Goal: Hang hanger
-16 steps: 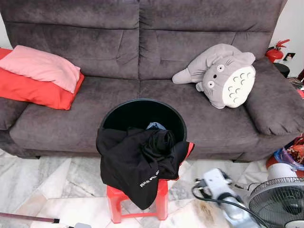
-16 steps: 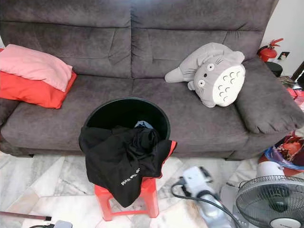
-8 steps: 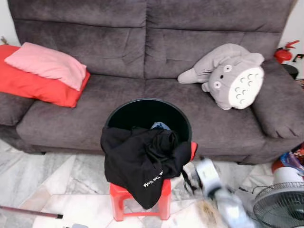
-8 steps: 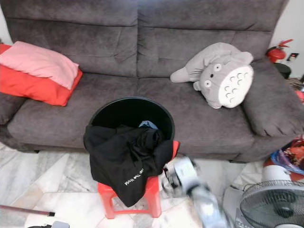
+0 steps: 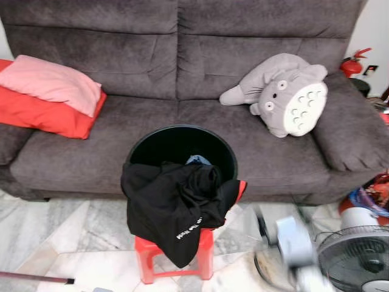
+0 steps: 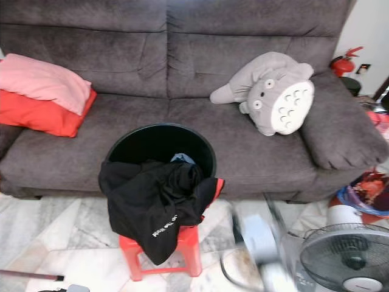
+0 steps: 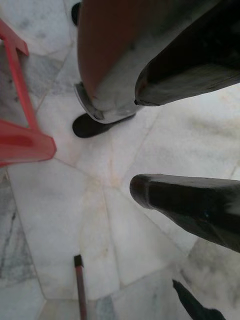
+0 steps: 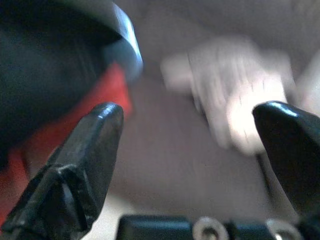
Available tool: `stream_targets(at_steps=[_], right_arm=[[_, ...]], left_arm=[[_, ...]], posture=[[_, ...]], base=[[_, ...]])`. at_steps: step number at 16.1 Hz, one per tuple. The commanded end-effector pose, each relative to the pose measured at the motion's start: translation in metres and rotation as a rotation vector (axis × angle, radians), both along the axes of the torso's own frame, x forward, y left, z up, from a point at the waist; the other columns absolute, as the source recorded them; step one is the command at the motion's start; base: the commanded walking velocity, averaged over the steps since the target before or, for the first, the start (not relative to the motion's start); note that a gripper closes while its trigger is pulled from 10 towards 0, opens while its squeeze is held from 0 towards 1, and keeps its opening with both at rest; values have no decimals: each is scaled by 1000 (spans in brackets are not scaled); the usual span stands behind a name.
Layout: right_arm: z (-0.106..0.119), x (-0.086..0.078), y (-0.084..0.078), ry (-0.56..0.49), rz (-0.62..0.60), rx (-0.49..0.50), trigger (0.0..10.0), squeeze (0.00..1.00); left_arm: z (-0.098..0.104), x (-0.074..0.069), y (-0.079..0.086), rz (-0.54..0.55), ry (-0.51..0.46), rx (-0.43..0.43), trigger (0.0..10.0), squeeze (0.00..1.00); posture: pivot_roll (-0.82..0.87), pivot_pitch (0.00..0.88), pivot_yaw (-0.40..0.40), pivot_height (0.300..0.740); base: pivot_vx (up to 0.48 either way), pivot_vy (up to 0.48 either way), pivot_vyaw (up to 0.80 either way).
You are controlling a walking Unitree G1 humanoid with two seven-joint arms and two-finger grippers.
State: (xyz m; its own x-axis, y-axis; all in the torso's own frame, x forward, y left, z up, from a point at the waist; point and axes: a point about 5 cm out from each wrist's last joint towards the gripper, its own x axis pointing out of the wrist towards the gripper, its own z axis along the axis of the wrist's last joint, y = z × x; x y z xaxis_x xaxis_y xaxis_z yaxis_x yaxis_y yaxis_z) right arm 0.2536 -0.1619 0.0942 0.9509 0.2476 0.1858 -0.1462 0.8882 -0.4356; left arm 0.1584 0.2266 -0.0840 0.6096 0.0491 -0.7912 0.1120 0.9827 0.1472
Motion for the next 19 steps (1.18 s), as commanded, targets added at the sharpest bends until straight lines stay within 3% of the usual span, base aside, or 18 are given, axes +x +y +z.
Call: stream_targets(at_steps=[1, 2, 3, 4, 6, 7, 9, 11, 13, 15, 16, 17, 18, 19], right_arm=[[7, -3, 18, 13, 147, 11, 10000, 0], [24, 2, 24, 9, 239, 46, 10000, 0], [28, 2, 26, 19, 254, 55, 10000, 0], [35, 4, 34, 81, 356, 43, 10000, 0], [37, -10, 47, 194, 465, 2, 10000, 0], [32, -31, 50, 310, 591, -11, 10000, 0], [24, -38, 37, 405, 590, -11, 10000, 0], [11, -38, 15, 510, 530, -136, 10000, 0], [6, -34, 7, 541, 455, -208, 10000, 0], [10, -20, 7, 483, 373, -178, 10000, 0], [12, -20, 13, 467, 453, -215, 9529, 0], [14, -18, 18, 459, 532, -204, 1412, 0], [16, -13, 19, 456, 563, -165, 0, 0], [14, -7, 16, 456, 568, -155, 0, 0]], left_arm=[[-5, -11, -1, -1, 46, -5, 10000, 0], [-5, -12, -1, 0, 46, -3, 10000, 0], [-5, -12, -1, 2, 46, -3, 10000, 0], [-5, -12, 1, 5, 48, 0, 10000, 0], [-6, -14, 2, 12, 50, 3, 10000, 0], [-6, -15, 2, 12, 53, 2, 10000, 0], [-6, -15, 1, 1, 59, 0, 10000, 0], [-6, -14, -1, -10, 58, -2, 10000, 0], [-6, -12, -3, -10, 55, -4, 10000, 0], [-6, -10, -4, -9, 52, -8, 10000, 0], [-6, -9, -6, -13, 53, -10, 10000, 0], [-6, -9, -6, -14, 54, -11, 10000, 0], [-6, -9, -6, -14, 55, -10, 10000, 0], [-6, -9, -6, -12, 55, -10, 10000, 0]], posture=[[-22, 168, -9, 740], [-19, 164, -12, 740], [-19, 164, -12, 740], [-20, 162, -13, 740], [-25, 160, -17, 740], [-29, 159, -16, 740], [-49, 161, -9, 740], [-50, 161, -9, 740], [-56, 164, -15, 740], [-60, 173, -8, 740], [-61, 175, -5, 740], [-60, 180, -1, 740], [-59, 180, -1, 740], [-54, 180, -2, 740]], base=[[0, 0, 0], [0, 0, 0], [0, 0, 0], [0, 0, 0], [0, 0, 0], [0, 0, 0], [0, 0, 0], [0, 0, 0], [0, 0, 0], [0, 0, 0], [0, 0, 0], [0, 0, 0], [0, 0, 0], [0, 0, 0]])
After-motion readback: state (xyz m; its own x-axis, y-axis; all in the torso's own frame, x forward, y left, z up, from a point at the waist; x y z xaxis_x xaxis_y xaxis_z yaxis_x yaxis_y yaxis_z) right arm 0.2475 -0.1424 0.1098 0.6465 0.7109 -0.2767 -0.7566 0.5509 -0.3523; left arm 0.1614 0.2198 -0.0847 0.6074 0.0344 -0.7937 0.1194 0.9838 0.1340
